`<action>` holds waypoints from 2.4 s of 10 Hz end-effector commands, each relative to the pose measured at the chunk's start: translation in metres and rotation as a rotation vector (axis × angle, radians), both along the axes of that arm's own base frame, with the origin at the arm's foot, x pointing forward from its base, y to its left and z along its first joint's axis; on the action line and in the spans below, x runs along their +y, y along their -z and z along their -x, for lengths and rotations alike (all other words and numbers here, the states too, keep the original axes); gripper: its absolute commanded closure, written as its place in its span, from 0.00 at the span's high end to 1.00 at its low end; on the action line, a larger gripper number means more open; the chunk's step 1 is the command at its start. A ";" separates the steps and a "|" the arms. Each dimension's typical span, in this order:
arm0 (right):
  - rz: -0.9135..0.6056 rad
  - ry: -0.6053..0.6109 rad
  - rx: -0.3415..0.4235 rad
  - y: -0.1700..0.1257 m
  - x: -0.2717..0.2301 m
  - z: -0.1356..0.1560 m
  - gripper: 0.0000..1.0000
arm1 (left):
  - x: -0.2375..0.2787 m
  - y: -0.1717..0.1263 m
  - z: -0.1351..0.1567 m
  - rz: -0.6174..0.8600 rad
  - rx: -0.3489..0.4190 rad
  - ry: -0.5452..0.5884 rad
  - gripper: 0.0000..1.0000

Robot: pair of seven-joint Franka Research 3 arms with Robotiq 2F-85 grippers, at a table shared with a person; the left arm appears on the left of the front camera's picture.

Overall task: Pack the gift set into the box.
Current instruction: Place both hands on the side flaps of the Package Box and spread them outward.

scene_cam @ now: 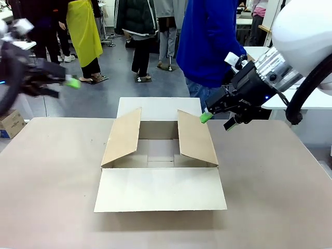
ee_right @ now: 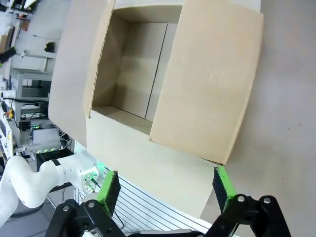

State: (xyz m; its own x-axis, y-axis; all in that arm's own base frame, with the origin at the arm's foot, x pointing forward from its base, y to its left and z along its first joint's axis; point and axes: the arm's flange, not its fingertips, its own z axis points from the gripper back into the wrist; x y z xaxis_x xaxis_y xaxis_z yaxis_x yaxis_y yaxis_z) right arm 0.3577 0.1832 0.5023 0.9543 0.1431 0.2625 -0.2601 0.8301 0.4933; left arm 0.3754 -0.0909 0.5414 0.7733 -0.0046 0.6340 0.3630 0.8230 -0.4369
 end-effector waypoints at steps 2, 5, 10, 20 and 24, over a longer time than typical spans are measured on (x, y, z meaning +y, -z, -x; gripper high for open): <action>0.019 0.028 -0.003 0.000 0.003 0.003 1.00 | -0.112 0.002 -0.033 -0.347 0.108 0.114 1.00; 0.019 0.028 -0.003 0.000 0.003 0.003 1.00 | -0.195 0.028 -0.030 -0.452 0.101 0.174 1.00; 0.019 0.028 -0.003 0.000 0.003 0.003 1.00 | -0.179 0.049 -0.014 -0.516 0.272 -0.048 1.00; 0.019 0.028 -0.003 0.000 0.003 0.003 1.00 | -0.283 0.080 -0.081 -0.848 0.562 -0.468 1.00; 0.019 0.028 -0.003 0.000 0.003 0.003 1.00 | -0.284 0.105 -0.104 -0.890 0.613 -0.523 1.00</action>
State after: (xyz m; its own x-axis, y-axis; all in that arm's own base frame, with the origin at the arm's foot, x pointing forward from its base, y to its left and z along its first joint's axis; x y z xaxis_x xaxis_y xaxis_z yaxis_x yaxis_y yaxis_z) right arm 0.3565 0.1843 0.5003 0.9544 0.1421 0.2626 -0.2593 0.8305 0.4929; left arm 0.4787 -0.3755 0.4293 0.9911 0.1062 0.0807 -0.1278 0.9290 0.3474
